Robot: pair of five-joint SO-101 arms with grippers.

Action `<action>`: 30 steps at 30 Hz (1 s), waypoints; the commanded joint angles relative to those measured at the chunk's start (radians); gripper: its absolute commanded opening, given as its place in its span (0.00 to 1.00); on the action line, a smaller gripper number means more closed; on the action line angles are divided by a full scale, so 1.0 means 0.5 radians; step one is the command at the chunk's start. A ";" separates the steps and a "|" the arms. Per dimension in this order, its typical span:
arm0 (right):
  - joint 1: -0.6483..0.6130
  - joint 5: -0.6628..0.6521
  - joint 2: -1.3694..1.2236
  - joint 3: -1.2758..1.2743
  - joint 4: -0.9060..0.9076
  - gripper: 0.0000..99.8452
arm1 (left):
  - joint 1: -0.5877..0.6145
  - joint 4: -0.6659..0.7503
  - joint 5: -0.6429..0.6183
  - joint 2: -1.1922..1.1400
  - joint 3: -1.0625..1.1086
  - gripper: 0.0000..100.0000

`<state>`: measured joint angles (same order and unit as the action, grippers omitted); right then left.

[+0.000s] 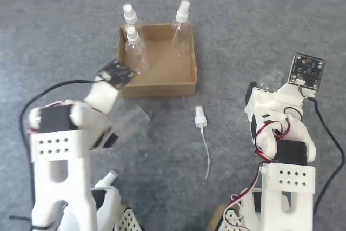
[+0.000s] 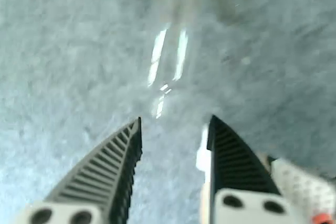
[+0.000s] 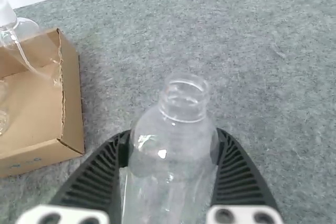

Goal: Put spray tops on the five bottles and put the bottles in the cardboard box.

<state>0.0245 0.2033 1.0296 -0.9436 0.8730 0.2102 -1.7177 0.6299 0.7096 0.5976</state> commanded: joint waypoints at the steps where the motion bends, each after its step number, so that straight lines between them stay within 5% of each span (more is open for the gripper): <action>1: -0.014 0.003 0.057 0.012 -0.054 0.08 | 0.267 -0.074 0.396 0.068 0.124 0.20; 8: -0.014 0.003 0.057 0.012 -0.054 0.08 | 0.393 -0.040 0.666 0.064 0.446 0.20; 18: -0.014 0.003 0.057 0.012 -0.051 0.08 | 0.390 0.325 0.672 0.052 0.839 0.20; 30: -0.014 0.003 0.057 0.012 -0.051 0.08 | 0.387 0.344 0.736 0.009 0.864 0.20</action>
<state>0.0245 0.2033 1.0296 -0.9436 0.8730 0.4005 -1.5597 0.9582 0.7096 1.0319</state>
